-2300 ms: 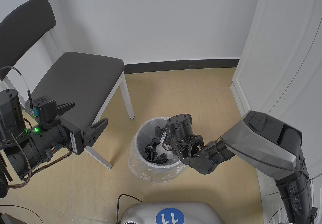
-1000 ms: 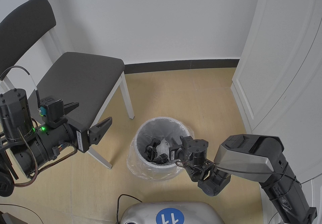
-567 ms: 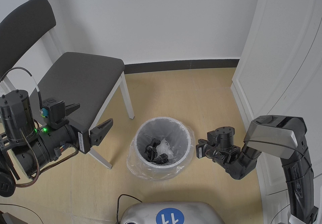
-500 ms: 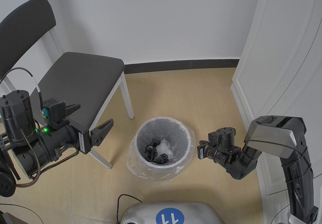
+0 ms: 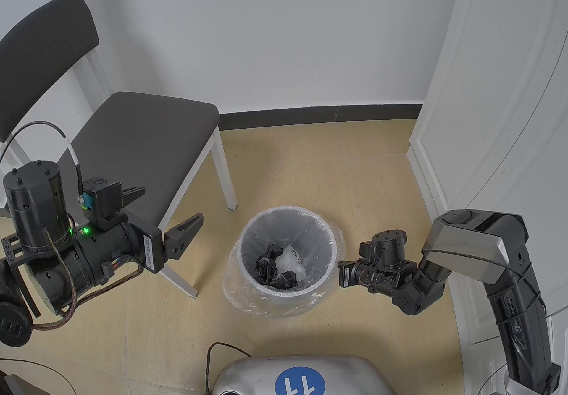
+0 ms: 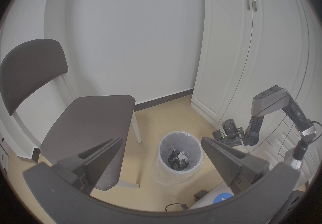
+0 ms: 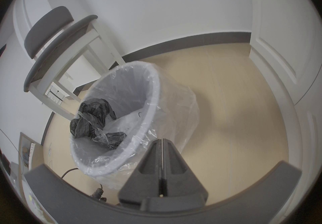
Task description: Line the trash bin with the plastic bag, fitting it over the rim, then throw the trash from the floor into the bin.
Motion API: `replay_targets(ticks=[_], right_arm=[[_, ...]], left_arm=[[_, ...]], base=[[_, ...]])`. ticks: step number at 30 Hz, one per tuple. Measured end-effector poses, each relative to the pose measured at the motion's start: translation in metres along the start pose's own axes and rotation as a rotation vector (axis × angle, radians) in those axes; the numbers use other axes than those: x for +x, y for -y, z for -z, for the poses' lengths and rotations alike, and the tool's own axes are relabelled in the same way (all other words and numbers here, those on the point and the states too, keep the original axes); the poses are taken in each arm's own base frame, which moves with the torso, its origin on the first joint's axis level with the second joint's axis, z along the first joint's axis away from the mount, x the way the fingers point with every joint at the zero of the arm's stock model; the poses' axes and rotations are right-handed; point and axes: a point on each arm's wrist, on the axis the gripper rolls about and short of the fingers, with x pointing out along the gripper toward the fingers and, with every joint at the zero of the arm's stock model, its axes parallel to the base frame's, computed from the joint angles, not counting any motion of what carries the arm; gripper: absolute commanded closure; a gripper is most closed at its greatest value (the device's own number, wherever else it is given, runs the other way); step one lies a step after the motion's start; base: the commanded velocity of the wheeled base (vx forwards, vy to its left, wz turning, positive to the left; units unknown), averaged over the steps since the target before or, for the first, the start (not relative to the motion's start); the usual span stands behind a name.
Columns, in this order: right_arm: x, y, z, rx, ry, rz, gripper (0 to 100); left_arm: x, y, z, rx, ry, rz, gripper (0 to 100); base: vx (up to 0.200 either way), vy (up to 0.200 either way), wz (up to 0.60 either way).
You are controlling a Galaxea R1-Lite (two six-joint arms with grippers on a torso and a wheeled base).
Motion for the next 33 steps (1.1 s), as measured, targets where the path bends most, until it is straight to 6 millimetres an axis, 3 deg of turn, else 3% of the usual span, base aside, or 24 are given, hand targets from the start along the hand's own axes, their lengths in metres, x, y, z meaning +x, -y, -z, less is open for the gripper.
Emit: replay_targets(ticks=[7,16,27,33], right_arm=[[0.015,0.007,-0.013,0.033,-0.059,-0.009,100],[0.041,0.027,-0.046,0.060,-0.068,0.001,100],[0.075,0.043,-0.067,0.086,-0.116,0.028,100],[0.092,0.049,-0.051,0.123,-0.219,0.020,100]], left_arm=[[0.001,-0.001,0.001,-0.002,-0.004,-0.006,0],[0.001,-0.003,0.000,-0.008,0.008,-0.017,0],[0.003,-0.005,0.001,-0.010,0.013,-0.026,0],[0.005,-0.006,0.002,-0.012,0.007,-0.029,0]], base=[[0.000,0.000,0.00],[0.000,0.000,0.00],[0.000,0.000,0.00],[0.000,0.000,0.00]])
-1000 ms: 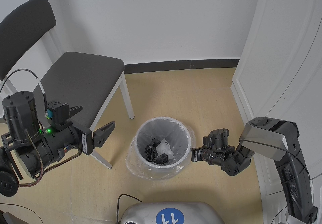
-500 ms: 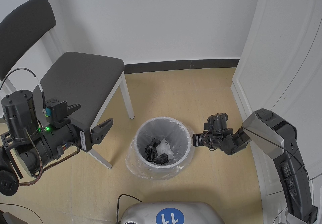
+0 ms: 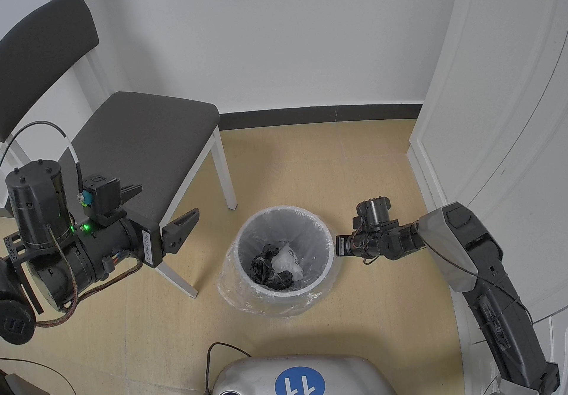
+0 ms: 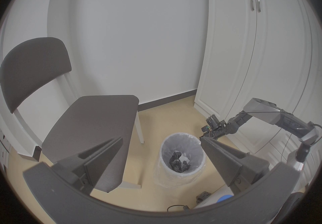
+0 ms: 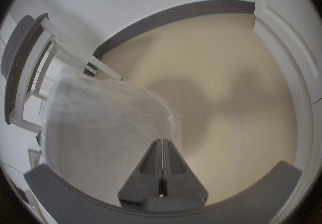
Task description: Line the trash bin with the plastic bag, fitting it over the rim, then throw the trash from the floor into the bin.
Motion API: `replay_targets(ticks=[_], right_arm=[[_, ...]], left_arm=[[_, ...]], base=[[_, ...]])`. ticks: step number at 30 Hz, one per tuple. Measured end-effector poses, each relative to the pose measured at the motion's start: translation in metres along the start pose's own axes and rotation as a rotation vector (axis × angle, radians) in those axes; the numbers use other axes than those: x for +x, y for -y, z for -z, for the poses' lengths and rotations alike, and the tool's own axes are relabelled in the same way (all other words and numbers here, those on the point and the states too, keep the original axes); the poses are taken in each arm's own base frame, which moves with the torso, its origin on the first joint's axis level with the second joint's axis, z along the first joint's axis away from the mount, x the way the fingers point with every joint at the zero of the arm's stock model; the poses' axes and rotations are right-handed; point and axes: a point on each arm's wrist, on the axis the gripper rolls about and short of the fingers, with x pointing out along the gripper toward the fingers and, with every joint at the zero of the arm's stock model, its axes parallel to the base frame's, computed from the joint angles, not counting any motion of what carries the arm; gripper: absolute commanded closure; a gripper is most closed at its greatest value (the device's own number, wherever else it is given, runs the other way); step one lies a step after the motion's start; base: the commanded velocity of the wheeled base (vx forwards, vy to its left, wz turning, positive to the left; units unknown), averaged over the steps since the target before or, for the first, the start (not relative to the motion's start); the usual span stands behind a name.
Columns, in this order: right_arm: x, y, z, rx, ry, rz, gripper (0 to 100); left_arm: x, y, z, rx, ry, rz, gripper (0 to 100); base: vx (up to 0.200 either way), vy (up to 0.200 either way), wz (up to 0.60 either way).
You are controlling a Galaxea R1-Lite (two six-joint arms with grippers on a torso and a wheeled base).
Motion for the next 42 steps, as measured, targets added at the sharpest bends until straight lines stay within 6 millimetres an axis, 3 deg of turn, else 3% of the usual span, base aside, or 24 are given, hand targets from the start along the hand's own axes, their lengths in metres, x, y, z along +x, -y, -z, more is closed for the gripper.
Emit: replay_targets(ticks=[12,21,25,31,42], right_arm=[[0.016,0.009,0.020,0.030,-0.040,-0.001,100],[0.013,0.010,0.013,0.038,-0.016,0.029,100],[0.003,0.009,0.003,0.039,0.004,0.039,100],[-0.020,0.011,0.002,0.054,-0.028,0.058,100],[-0.087,0.006,0.005,0.051,0.042,0.074,100]], left_arm=[[0.011,0.000,0.003,0.000,0.011,-0.007,0],[0.012,0.001,0.006,0.003,-0.001,-0.006,0],[0.012,0.001,0.006,0.002,0.000,-0.006,0],[0.011,0.001,0.005,0.002,0.006,-0.006,0],[0.003,0.001,-0.001,0.000,0.042,-0.002,0]], base=[[0.000,0.000,0.00],[0.000,0.000,0.00],[0.000,0.000,0.00],[0.000,0.000,0.00],[0.000,0.000,0.00]])
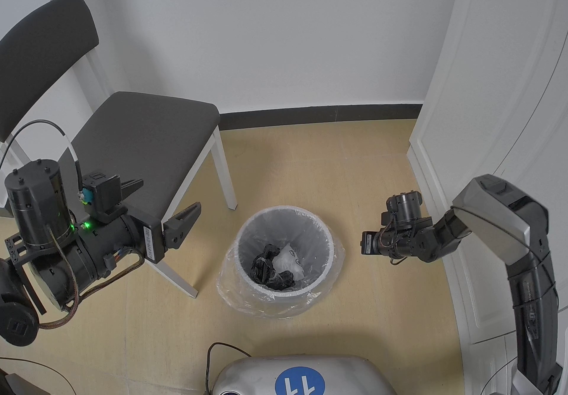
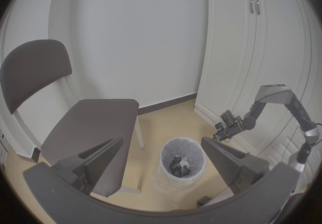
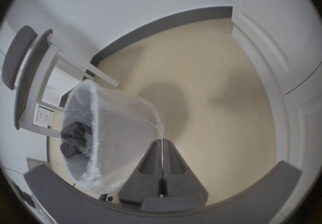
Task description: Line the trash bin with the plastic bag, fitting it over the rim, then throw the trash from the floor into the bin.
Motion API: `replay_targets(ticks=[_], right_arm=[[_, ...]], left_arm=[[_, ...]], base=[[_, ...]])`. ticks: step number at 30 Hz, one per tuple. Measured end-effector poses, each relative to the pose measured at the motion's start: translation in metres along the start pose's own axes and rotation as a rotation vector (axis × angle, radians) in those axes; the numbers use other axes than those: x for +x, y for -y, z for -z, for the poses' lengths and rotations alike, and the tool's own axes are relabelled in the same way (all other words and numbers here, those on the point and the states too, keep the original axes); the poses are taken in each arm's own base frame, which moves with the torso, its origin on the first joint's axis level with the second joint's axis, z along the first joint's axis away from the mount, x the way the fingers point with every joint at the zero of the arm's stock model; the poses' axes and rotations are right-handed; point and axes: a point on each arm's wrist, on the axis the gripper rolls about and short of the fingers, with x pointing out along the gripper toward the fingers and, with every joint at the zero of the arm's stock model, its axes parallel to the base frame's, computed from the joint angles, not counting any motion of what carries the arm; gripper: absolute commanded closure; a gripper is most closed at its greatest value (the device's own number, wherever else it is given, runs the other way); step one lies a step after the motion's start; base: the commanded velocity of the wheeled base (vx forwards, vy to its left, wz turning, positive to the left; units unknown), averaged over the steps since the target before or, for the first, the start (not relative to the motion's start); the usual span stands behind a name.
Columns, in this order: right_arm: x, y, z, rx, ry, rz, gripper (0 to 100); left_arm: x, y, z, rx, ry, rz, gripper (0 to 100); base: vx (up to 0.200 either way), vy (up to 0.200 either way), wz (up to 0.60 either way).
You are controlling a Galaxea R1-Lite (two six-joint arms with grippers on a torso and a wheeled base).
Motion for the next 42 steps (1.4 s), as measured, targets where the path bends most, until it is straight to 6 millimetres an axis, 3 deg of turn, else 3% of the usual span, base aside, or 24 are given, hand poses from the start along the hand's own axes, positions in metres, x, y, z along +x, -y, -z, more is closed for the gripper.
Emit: replay_targets(ticks=[7,14,19,26,32,33,42], right_arm=[[-0.074,-0.034,-0.013,-0.045,0.155,0.035,100],[-0.168,-0.071,-0.021,-0.097,0.325,0.057,100],[-0.236,-0.085,-0.020,-0.137,0.459,0.104,100],[-0.317,-0.082,-0.005,-0.151,0.615,0.154,100],[-0.367,-0.060,0.011,-0.118,0.720,0.204,100],[-0.374,-0.056,0.014,-0.111,0.735,0.216,0],[-0.421,-0.035,0.043,-0.099,0.841,0.285,0]], left_arm=[[-0.012,0.001,-0.008,-0.005,0.046,0.010,0],[-0.032,-0.002,-0.020,-0.016,0.120,0.007,0],[-0.048,-0.008,-0.029,-0.024,0.157,-0.038,0],[-0.077,-0.019,-0.037,-0.038,0.182,-0.138,0],[-0.102,-0.027,-0.043,-0.052,0.220,-0.196,0],[-0.106,-0.028,-0.043,-0.054,0.226,-0.202,0],[-0.147,-0.033,-0.040,-0.063,0.264,-0.225,0]], base=[[0.000,0.000,0.00],[0.000,0.000,0.00],[0.000,0.000,0.00],[0.000,0.000,0.00],[0.000,0.000,0.00],[0.000,0.000,0.00],[0.000,0.000,0.00]])
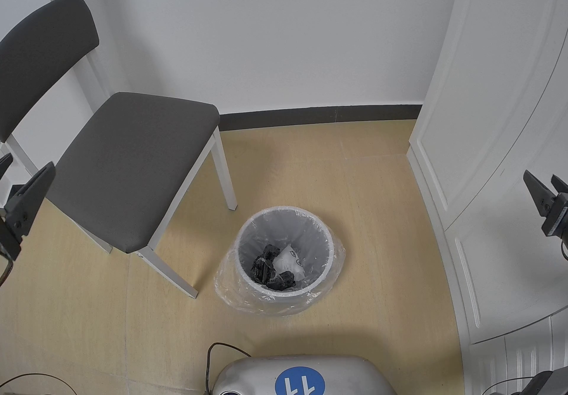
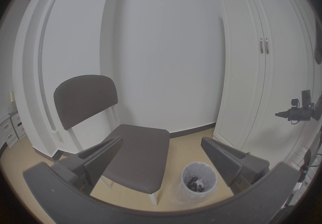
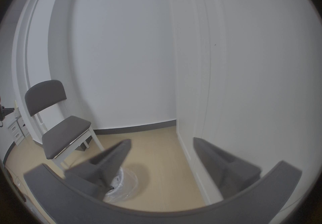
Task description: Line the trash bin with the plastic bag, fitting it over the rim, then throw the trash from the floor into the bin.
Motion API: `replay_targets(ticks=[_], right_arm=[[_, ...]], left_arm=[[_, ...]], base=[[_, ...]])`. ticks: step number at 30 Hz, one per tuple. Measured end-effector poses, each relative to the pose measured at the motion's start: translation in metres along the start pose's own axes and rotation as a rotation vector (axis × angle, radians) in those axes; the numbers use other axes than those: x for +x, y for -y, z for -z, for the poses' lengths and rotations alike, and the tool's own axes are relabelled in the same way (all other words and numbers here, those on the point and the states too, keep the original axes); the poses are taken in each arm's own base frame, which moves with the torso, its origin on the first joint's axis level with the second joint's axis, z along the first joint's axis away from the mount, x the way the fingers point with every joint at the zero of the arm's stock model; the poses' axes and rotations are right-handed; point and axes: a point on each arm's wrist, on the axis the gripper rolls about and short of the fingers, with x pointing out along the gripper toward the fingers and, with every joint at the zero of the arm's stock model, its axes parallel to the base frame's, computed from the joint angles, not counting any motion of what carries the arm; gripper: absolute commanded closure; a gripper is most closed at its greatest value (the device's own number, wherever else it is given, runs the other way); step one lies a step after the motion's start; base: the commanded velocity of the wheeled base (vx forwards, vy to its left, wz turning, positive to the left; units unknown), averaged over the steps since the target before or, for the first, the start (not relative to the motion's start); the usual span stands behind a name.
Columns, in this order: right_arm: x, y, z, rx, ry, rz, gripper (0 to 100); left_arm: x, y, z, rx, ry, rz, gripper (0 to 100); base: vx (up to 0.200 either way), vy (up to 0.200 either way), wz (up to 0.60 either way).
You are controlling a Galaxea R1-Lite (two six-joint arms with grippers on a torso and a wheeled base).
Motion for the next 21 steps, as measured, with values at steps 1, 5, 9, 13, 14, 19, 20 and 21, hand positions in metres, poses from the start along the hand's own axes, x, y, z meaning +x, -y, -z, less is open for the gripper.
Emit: replay_targets(ticks=[1,5,9,13,14,19,20,21], right_arm=[[-0.004,0.002,-0.001,0.002,0.009,0.001,0],[-0.019,0.008,-0.002,0.011,0.040,0.004,0],[-0.034,0.015,-0.002,0.018,0.063,0.007,0],[-0.049,0.022,-0.001,0.025,0.095,0.018,0],[-0.053,0.024,-0.001,0.026,0.104,0.023,0],[-0.072,0.031,0.001,0.028,0.149,0.044,0],[-0.076,0.033,0.001,0.028,0.162,0.050,0],[-0.080,0.035,0.001,0.025,0.176,0.056,0]], left_arm=[[-0.004,-0.001,0.000,-0.001,0.003,-0.001,0],[-0.025,-0.007,0.000,0.001,0.009,-0.004,0],[-0.046,-0.013,-0.001,0.000,0.019,-0.007,0],[-0.063,-0.018,-0.002,-0.004,0.045,-0.025,0],[-0.067,-0.019,-0.002,-0.004,0.050,-0.032,0],[-0.085,-0.023,-0.001,-0.006,0.083,-0.067,0],[-0.088,-0.024,-0.001,-0.006,0.089,-0.075,0],[-0.091,-0.024,-0.001,-0.006,0.097,-0.082,0]], base=[[0.000,0.000,0.00],[0.000,0.000,0.00],[0.000,0.000,0.00],[0.000,0.000,0.00],[0.000,0.000,0.00],[0.000,0.000,0.00],[0.000,0.000,0.00],[0.000,0.000,0.00]])
